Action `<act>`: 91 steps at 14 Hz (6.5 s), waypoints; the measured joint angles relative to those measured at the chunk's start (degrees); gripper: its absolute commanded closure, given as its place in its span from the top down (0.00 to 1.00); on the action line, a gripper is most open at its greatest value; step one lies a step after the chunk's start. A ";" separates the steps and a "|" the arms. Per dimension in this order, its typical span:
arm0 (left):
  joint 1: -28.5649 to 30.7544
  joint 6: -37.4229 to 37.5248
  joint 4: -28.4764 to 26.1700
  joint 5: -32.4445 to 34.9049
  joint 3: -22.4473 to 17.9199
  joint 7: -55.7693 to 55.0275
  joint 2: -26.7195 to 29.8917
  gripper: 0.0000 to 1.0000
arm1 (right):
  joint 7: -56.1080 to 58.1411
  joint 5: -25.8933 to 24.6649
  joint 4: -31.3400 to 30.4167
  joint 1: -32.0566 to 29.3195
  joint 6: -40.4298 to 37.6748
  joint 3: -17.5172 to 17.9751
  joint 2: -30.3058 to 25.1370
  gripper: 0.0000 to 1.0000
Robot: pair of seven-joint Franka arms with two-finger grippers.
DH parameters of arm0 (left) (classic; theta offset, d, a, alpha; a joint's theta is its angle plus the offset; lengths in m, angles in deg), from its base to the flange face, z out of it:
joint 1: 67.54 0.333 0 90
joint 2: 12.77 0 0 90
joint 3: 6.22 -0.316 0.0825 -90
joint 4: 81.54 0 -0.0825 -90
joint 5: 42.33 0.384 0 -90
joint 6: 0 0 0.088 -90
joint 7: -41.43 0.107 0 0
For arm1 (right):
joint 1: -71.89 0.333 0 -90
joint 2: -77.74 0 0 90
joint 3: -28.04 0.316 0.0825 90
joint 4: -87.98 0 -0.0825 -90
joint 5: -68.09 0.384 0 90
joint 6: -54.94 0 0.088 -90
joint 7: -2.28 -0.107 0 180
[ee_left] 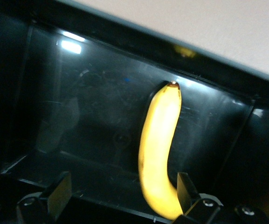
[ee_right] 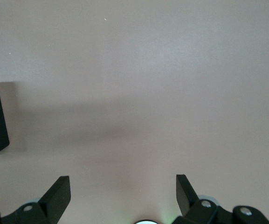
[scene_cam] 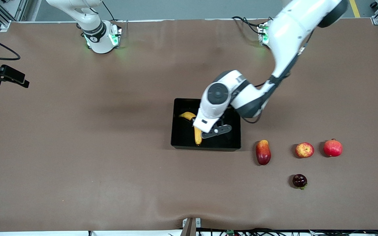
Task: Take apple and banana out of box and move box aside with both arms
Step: 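Reach the left gripper into the tray and grasp the banana, then lift the banana out and carry it beside the apples, then place the banana with the left gripper while the right gripper grasps the tray, then drag the black tray away from the fruit with the right gripper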
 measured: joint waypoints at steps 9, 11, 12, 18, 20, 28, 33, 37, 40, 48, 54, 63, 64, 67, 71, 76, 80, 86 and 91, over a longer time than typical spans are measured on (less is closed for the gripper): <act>-9.55 -9.50 1.99 -0.04 -7.50 -4.00 -8.12 0.83 | 0.00 0.00 0.00 0.00 0.00 0.00 0.00 1.00; -10.21 -10.53 2.22 -0.04 -7.52 -4.27 -8.81 0.31 | 0.00 0.00 0.00 0.00 0.00 0.00 0.00 1.00; -10.37 -10.60 2.51 -0.04 -7.52 -4.30 -8.81 0.09 | 0.00 0.00 0.00 0.00 0.00 0.00 0.00 1.00; -10.48 -10.54 3.77 0.99 -7.56 -3.92 -8.44 0.00 | 0.00 0.00 0.00 0.00 0.00 0.00 0.00 1.00; -9.99 -8.87 4.49 2.98 -7.64 -1.68 -6.82 0.00 | 0.00 0.00 0.00 0.00 0.00 0.00 0.00 1.00; -2.84 3.06 4.97 -0.89 -7.51 10.89 7.41 0.00 | 0.00 0.06 0.00 0.10 0.00 0.08 0.11 1.00; 5.58 15.31 3.80 -8.18 -7.53 28.55 13.83 0.00 | -0.01 0.27 -0.10 3.96 0.52 0.43 3.28 1.00; 12.29 17.75 -2.72 -8.81 -7.51 41.34 17.91 0.00 | -0.02 0.77 -0.15 10.03 7.23 0.60 8.72 1.00; 18.51 17.76 -8.09 -8.85 -7.56 50.71 19.59 0.00 | -0.22 0.79 -0.28 16.49 13.03 0.74 14.68 1.00; 29.45 1.08 -23.57 -7.41 -7.72 57.95 19.14 0.00 | 0.05 0.80 -0.23 21.22 31.88 0.73 28.47 1.00; 33.46 -13.35 -31.08 -0.05 -7.99 57.98 15.41 0.00 | 2.22 1.71 -0.15 28.87 38.46 1.00 32.99 1.00; 36.23 -19.51 -31.76 6.94 -7.99 58.03 12.15 1.00 | 2.30 13.59 -0.06 36.36 50.46 0.92 38.62 1.00; 36.21 -19.55 -31.64 6.98 -7.92 58.04 12.19 1.00 | 2.34 13.58 -0.09 36.45 50.75 0.91 38.88 1.00; 36.19 -19.30 -30.98 7.04 -7.56 58.06 13.90 1.00 | 2.43 13.59 -0.66 36.45 50.82 0.65 39.74 1.00; 36.21 -7.38 -27.93 6.75 -4.38 58.03 21.74 1.00 | 1.68 13.60 -2.46 36.45 50.91 0.53 40.13 0.33; 36.14 19.36 -14.15 0.52 -1.70 57.99 29.95 1.00 | -2.30 13.60 -2.72 37.19 50.91 0.66 40.14 0.00; 36.77 31.95 0.21 -3.48 -2.14 58.04 30.43 1.00 | -3.49 13.61 -2.71 37.28 51.19 0.08 40.14 0.00; 36.56 37.54 6.43 -6.95 -1.18 58.06 33.93 1.00 | -3.60 13.59 -3.04 32.10 46.13 -1.48 33.20 0.00; 36.52 41.25 6.46 -12.19 -1.15 58.06 39.50 1.00 | -3.27 13.57 -3.50 19.22 34.79 -1.83 23.59 0.00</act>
